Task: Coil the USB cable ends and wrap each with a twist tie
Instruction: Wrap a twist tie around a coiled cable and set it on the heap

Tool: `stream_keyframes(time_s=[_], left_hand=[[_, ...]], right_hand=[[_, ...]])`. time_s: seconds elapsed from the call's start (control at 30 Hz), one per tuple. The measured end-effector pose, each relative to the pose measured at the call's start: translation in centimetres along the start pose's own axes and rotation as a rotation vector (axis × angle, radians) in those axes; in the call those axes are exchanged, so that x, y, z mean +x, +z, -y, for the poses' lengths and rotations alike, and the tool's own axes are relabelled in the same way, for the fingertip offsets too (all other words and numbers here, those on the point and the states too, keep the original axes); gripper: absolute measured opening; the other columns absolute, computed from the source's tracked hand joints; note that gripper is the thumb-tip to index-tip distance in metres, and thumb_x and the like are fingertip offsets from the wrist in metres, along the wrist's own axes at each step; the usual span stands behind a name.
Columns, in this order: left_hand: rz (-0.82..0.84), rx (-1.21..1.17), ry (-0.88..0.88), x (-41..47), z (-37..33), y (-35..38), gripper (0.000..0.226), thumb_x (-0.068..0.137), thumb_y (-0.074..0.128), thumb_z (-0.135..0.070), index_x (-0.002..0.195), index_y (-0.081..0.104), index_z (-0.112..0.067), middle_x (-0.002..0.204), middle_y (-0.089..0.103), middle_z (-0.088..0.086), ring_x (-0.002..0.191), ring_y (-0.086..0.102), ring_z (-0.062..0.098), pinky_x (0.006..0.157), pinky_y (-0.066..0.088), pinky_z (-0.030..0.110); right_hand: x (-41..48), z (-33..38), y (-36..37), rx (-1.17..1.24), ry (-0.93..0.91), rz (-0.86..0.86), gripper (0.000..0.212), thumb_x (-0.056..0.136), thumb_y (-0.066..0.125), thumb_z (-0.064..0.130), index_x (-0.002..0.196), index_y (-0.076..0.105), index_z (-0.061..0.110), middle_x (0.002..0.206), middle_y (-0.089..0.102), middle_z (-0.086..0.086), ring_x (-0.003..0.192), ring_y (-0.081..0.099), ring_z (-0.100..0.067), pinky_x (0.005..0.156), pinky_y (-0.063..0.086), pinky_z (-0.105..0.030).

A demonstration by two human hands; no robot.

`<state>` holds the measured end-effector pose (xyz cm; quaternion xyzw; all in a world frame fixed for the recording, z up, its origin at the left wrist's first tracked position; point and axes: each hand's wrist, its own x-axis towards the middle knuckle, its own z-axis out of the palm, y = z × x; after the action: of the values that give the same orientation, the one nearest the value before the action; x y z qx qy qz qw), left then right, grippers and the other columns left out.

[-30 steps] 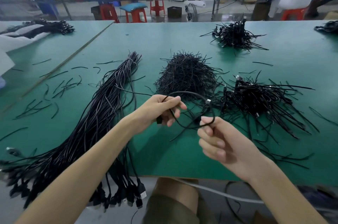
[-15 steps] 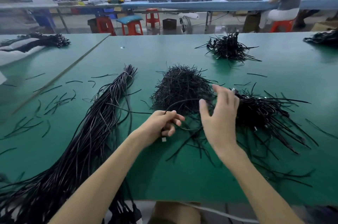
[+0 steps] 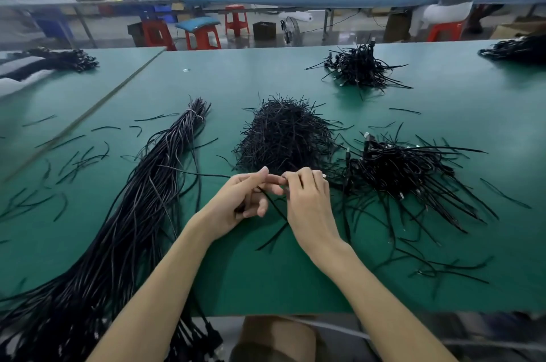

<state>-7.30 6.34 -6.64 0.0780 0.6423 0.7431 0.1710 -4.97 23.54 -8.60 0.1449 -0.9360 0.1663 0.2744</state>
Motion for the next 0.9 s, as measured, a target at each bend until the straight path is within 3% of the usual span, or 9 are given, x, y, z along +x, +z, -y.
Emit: stream_keyframes(time_s=[0.1, 0.2, 0.33, 0.47, 0.57, 0.63, 0.77, 0.9], left_hand=[[-0.062, -0.037, 0.013, 0.0, 0.2, 0.0, 0.038, 0.104, 0.055, -0.040, 0.108, 0.076, -0.008, 0.093, 0.071, 0.005, 0.050, 0.059, 0.010, 0.033, 0.029, 0.014], [-0.135, -0.151, 0.037, 0.1, 0.3, -0.1, 0.029, 0.098, 0.065, -0.036, 0.106, 0.078, -0.010, 0.099, 0.073, 0.008, 0.058, 0.063, 0.009, 0.038, 0.037, 0.013], [-0.109, -0.315, 0.059, 0.1, -0.1, -0.1, 0.045, 0.093, 0.069, -0.031, 0.127, 0.068, -0.002, 0.129, 0.069, 0.015, 0.100, 0.072, 0.012, 0.072, 0.057, 0.017], [-0.092, -0.469, 0.086, -0.4, -0.7, -0.9, 0.054, 0.096, 0.065, -0.034, 0.141, 0.057, -0.004, 0.144, 0.060, 0.011, 0.129, 0.060, 0.013, 0.097, 0.054, 0.020], [-0.010, -0.629, 0.105, -0.8, -0.8, -1.5, 0.052, 0.105, 0.055, -0.027, 0.149, 0.046, 0.000, 0.151, 0.051, 0.017, 0.140, 0.051, 0.024, 0.102, 0.052, 0.028], [0.018, -0.621, 0.086, -0.8, -0.7, -1.3, 0.052, 0.108, 0.050, -0.027, 0.152, 0.041, -0.001, 0.154, 0.047, 0.020, 0.142, 0.047, 0.033, 0.108, 0.049, 0.040], [0.025, -0.624, 0.072, -0.6, -0.7, -1.1, 0.054, 0.103, 0.059, -0.021, 0.152, 0.043, -0.008, 0.151, 0.046, 0.029, 0.139, 0.046, 0.048, 0.111, 0.045, 0.050], [-0.009, -0.660, 0.080, -0.9, -0.8, -1.5, 0.047, 0.099, 0.064, -0.017, 0.145, 0.056, -0.009, 0.144, 0.054, 0.027, 0.135, 0.055, 0.033, 0.094, 0.056, 0.031]], right_hand=[[0.0, 0.0, -0.2, 0.092, 0.035, -0.040, 0.012, 0.098, 0.059, 0.003, 0.108, 0.064, 0.007, 0.104, 0.057, -0.008, 0.097, 0.053, -0.026, 0.086, 0.048, -0.039], [0.0, -0.3, -0.4, 0.271, 0.108, -0.104, 0.012, 0.105, 0.050, 0.008, 0.106, 0.061, 0.004, 0.103, 0.053, -0.008, 0.094, 0.050, -0.023, 0.084, 0.049, -0.039], [-0.1, 0.2, -0.8, 0.292, 0.042, -0.152, 0.012, 0.105, 0.050, 0.010, 0.107, 0.060, 0.003, 0.103, 0.053, -0.007, 0.087, 0.054, -0.022, 0.079, 0.052, -0.038], [-0.2, 0.2, -1.3, 0.542, 0.160, -0.187, 0.014, 0.109, 0.041, 0.019, 0.112, 0.051, 0.009, 0.104, 0.050, 0.002, 0.081, 0.054, -0.010, 0.068, 0.049, -0.028], [0.0, -0.2, -1.7, 0.698, 0.336, -0.241, 0.010, 0.109, 0.037, 0.023, 0.110, 0.046, 0.019, 0.095, 0.053, 0.011, 0.086, 0.054, -0.002, 0.071, 0.044, -0.017], [0.1, -0.2, -1.7, 0.719, 0.346, -0.259, 0.008, 0.109, 0.036, 0.023, 0.108, 0.044, 0.020, 0.090, 0.054, 0.009, 0.080, 0.054, -0.007, 0.069, 0.044, -0.022], [-0.1, 0.1, -1.5, 0.783, 0.269, -0.229, 0.011, 0.110, 0.034, 0.028, 0.108, 0.042, 0.020, 0.086, 0.054, 0.001, 0.069, 0.054, -0.021, 0.063, 0.049, -0.041], [-0.1, -0.1, -1.5, 0.816, 0.258, -0.281, 0.009, 0.109, 0.033, 0.031, 0.108, 0.040, 0.026, 0.086, 0.054, 0.002, 0.067, 0.055, -0.020, 0.058, 0.050, -0.038]])
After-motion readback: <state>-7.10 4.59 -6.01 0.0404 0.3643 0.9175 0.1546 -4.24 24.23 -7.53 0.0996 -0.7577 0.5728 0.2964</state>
